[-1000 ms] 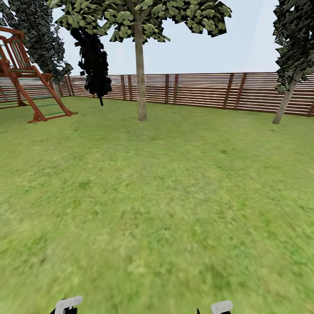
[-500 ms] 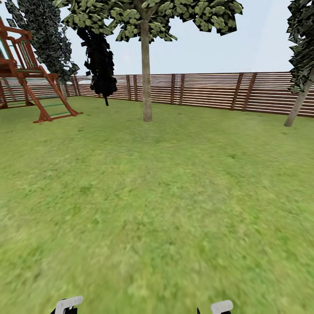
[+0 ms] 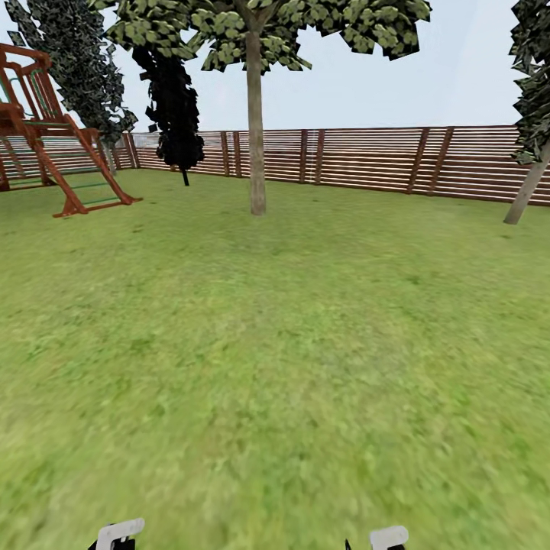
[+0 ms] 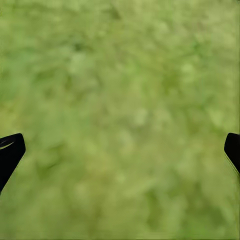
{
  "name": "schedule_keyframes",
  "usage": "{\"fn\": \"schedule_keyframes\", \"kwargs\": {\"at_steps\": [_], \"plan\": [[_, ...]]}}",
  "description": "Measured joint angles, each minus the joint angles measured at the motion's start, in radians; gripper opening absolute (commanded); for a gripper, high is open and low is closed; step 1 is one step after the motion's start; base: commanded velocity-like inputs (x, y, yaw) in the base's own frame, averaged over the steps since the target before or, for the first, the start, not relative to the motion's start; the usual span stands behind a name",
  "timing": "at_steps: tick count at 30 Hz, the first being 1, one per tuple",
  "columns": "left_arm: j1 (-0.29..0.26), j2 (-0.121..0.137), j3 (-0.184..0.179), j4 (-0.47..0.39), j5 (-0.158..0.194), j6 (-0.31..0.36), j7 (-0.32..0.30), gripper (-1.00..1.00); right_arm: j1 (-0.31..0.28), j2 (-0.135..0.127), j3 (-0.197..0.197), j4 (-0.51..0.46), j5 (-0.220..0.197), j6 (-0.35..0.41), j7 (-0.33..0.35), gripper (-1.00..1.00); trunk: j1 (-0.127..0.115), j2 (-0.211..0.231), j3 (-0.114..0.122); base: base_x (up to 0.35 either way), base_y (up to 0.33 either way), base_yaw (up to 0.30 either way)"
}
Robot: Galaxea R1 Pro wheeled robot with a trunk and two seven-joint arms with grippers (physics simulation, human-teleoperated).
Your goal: In the garden, pick up the pesticide atomizer on the floor and spray pesticide onto both trees until each tree trunk is fully covered.
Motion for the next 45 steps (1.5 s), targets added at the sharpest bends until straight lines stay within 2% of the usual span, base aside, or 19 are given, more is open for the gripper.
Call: {"fn": "schedule_keyframes", "kwargs": {"at_steps": [6,45], "plan": [[0.000,0.000,0.000,0.000,0.000,0.001,0.000,-1.00,0.000,0.000,0.000,0.000,0.000,0.000,0.000,1.00,0.000,0.000,0.000,0.340,0.000,0.133],[0.000,-0.001,0.000,0.000,0.000,0.000,0.000,-1.00,0.000,0.000,0.002,0.000,0.000,0.000,0.000,1.00,0.000,0.000,0.000,0.340,0.000,0.001]]}}
